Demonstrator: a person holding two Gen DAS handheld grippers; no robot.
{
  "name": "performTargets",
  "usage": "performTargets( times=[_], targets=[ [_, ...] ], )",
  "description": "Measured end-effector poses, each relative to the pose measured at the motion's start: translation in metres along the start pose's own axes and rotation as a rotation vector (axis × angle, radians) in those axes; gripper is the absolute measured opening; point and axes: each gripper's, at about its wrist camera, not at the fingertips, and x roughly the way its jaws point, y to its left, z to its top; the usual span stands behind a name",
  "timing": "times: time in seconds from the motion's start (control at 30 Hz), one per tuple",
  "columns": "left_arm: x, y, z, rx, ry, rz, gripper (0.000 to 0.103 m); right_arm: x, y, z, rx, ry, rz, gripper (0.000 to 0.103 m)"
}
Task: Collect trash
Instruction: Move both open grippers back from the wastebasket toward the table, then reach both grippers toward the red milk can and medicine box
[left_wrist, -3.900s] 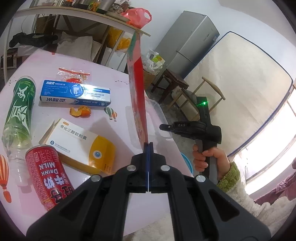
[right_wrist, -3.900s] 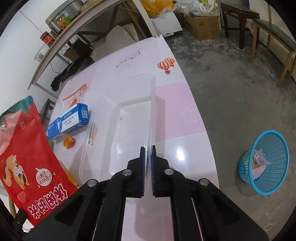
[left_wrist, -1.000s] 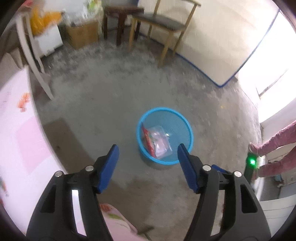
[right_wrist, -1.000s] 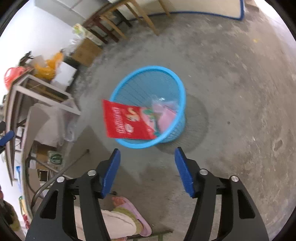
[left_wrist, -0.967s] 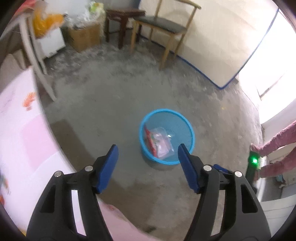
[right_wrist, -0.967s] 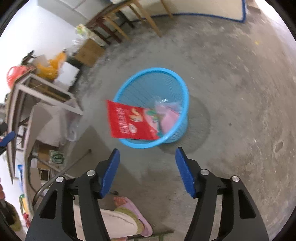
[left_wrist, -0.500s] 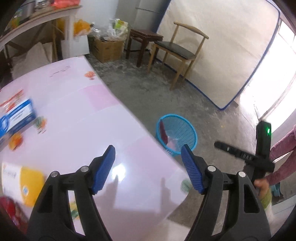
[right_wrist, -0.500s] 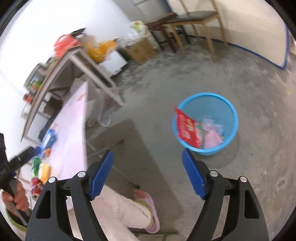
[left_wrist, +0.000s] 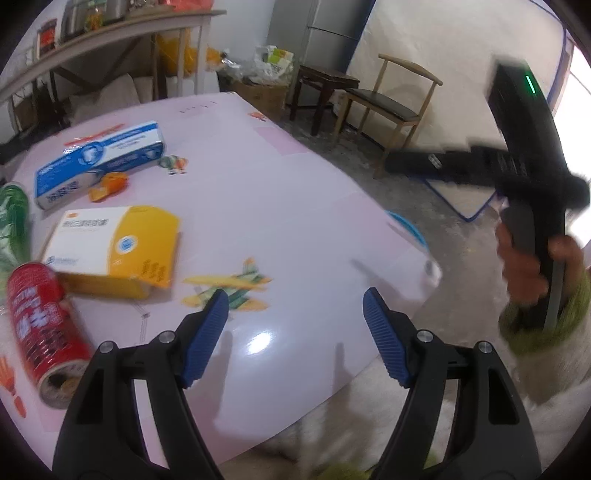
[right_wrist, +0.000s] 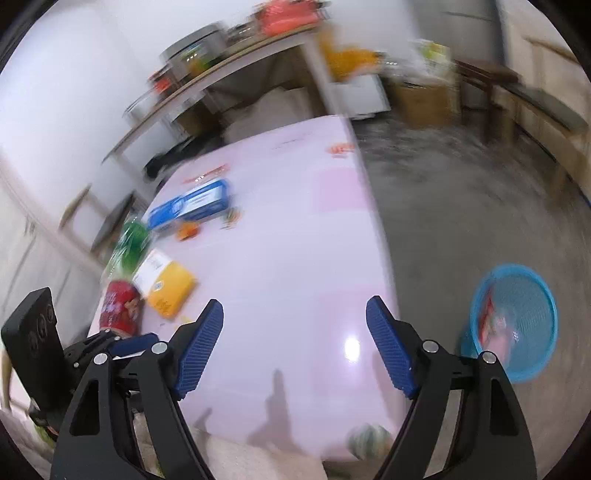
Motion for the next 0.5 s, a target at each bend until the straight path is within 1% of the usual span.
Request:
performTargets(
  times=[0.1,0.2,0.27,0.3,0.33,0.4,0.43,0.5],
  targets=[
    [-0.014,0.008,-0.01,0.0,-0.029,-0.002,0.071,0.022,0.039,0.022,-0.122,0.047,0.059,0.079],
    [-0.032,0.019,-0.016,-0.031,-0.075,-0.01,0.071,0.048,0.077,0.042,-0.224,0.097,0.126,0.08],
    [-0.049,0.027,-0.02,-0.045,-0.126,-0.01,0.071,0.066,0.096,0.052,-0.266,0.129,0.149,0.08],
    [-0.055,0.031,-0.021,-0.053,-0.145,-0.002,0.071,0.078,0.108,0.054,-0.3,0.16,0.17,0.081],
    [-0.063,0.036,-0.021,-0.065,-0.163,0.007,0.071,0.087,0.115,0.056,-0.327,0.183,0.181,0.081],
    [-0.076,0.046,-0.022,-0.094,-0.189,0.031,0.071,0.108,0.135,0.057,-0.382,0.229,0.173,0.081],
    [-0.084,0.049,-0.023,-0.108,-0.203,0.047,0.071,0.119,0.143,0.057,-0.41,0.257,0.186,0.081],
    [-0.097,0.063,-0.024,-0.146,-0.231,0.079,0.071,0.133,0.156,0.054,-0.464,0.277,0.17,0.081]
  ],
)
